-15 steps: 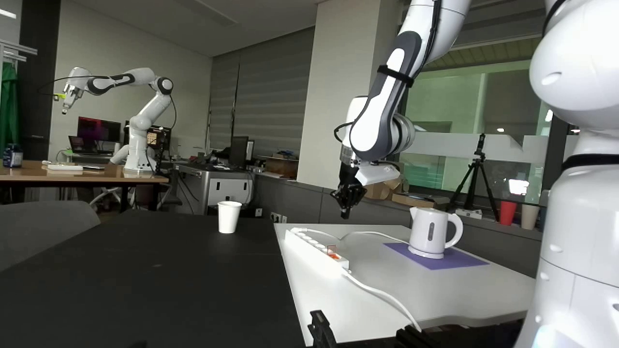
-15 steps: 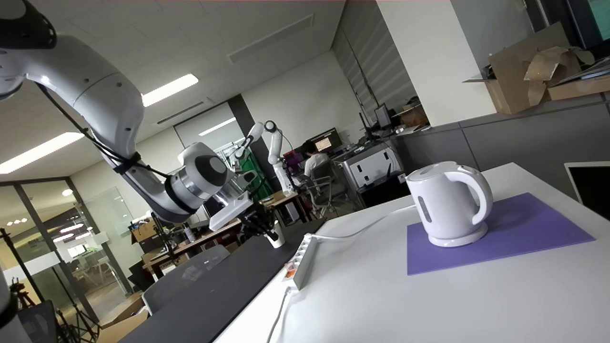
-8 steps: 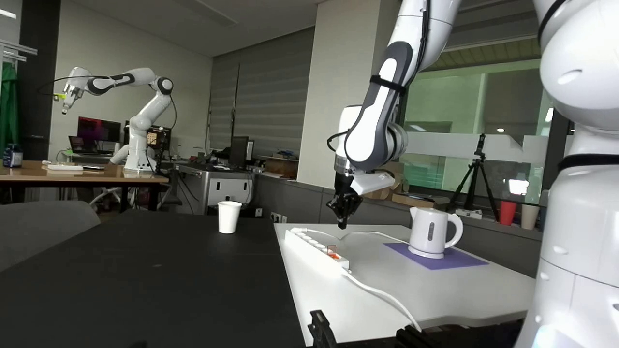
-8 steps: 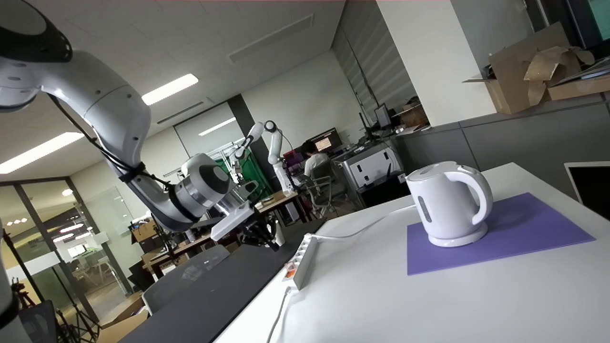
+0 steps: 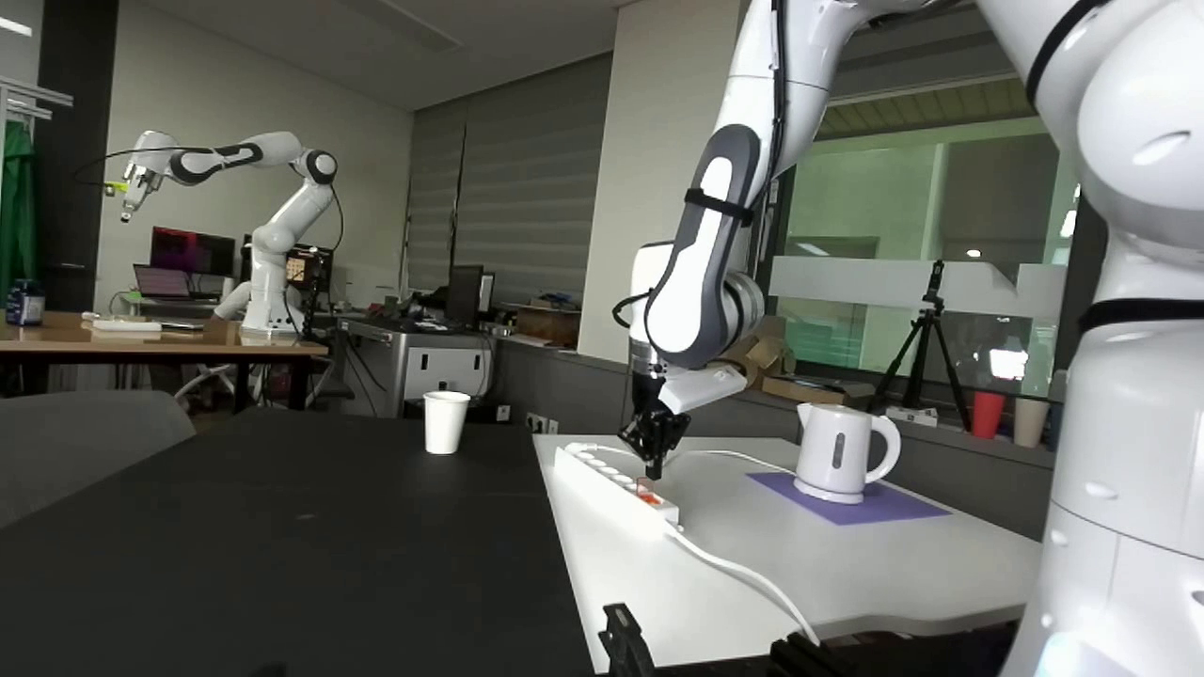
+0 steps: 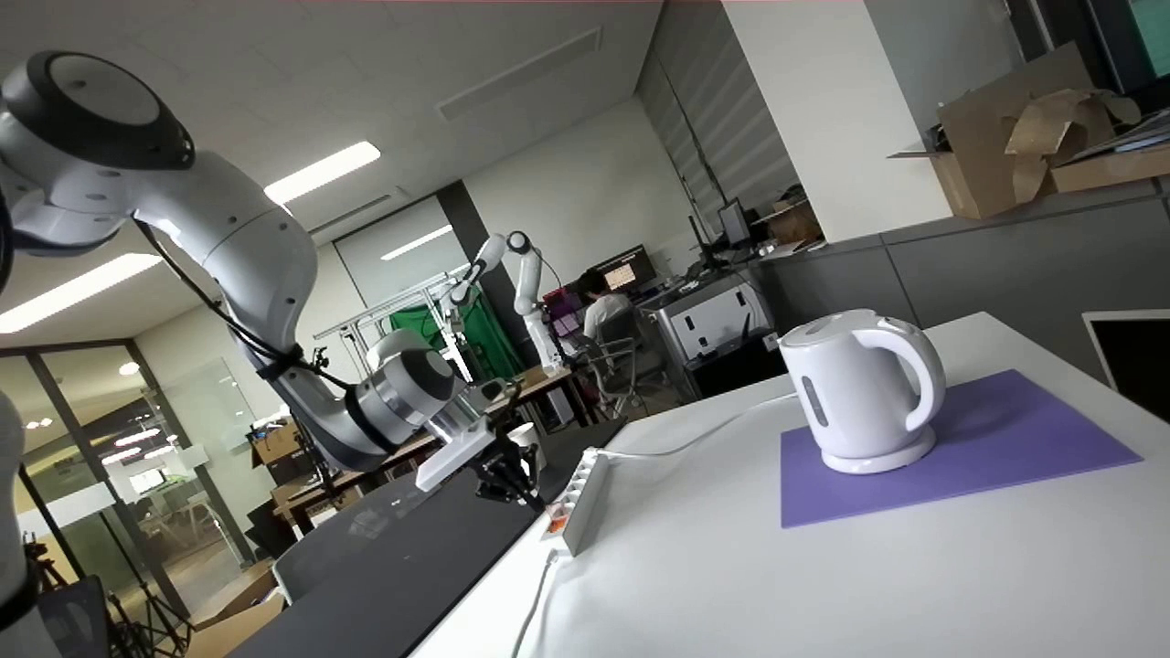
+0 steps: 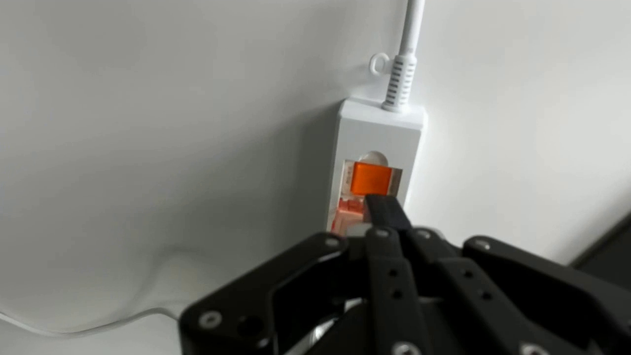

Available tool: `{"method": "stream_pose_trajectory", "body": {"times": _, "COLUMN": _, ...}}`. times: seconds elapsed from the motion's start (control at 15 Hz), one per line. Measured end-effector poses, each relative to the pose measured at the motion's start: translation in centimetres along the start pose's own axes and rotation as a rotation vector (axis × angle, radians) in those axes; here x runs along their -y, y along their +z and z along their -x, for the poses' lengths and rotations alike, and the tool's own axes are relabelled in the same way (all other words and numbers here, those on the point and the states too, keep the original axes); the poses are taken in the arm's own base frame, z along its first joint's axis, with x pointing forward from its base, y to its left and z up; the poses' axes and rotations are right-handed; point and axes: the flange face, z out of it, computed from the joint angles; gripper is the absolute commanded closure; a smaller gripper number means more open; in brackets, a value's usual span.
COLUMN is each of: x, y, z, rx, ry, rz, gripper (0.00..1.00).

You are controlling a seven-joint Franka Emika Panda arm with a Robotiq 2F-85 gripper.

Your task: Switch on the extension cord then turn the kettle on and off

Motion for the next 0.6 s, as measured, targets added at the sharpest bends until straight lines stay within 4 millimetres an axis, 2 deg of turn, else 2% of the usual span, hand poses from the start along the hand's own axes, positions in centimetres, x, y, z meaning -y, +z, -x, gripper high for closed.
{"method": "stream_pose_trajectory", "body": {"times": 0.27, "x": 0.0, "y": 1.9, "z": -0.2, "rx": 0.02, "ry": 0.029, "rz": -0.001, "gripper": 1.0}}
{"method": "stream_pose_trajectory", "body": {"times": 0.6, "x": -0.1, "y": 3.4, "z": -0.8, "rx": 0.02, "ry": 0.089, "rz": -0.012, "gripper": 1.0}}
